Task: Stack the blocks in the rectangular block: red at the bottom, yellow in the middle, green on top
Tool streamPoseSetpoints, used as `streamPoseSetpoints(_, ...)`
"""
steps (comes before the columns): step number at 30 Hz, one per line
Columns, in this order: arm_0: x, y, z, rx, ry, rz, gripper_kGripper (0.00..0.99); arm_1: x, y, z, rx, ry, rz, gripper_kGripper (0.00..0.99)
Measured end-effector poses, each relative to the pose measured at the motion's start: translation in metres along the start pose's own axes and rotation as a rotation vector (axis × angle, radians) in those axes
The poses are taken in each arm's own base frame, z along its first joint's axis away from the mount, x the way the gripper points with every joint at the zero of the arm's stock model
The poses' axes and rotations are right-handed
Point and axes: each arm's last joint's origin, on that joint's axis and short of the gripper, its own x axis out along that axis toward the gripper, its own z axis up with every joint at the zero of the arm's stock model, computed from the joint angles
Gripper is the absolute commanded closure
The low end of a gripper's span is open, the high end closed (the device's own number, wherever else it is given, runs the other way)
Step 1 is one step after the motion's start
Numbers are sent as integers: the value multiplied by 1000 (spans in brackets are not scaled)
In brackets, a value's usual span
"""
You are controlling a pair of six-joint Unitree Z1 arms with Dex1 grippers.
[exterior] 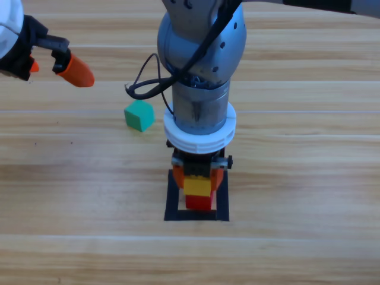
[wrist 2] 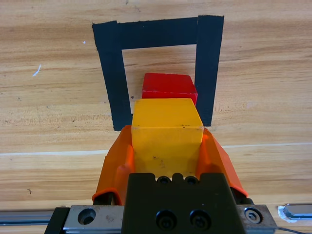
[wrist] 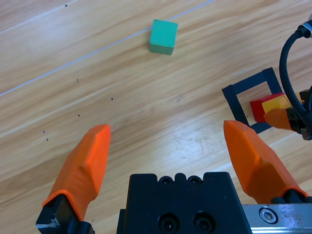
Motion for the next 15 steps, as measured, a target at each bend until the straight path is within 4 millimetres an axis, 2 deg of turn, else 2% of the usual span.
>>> streamPoseSetpoints(15, 8, 0, -1, -2, 2, 0, 0, 0, -6, 11, 23, -13, -6, 791)
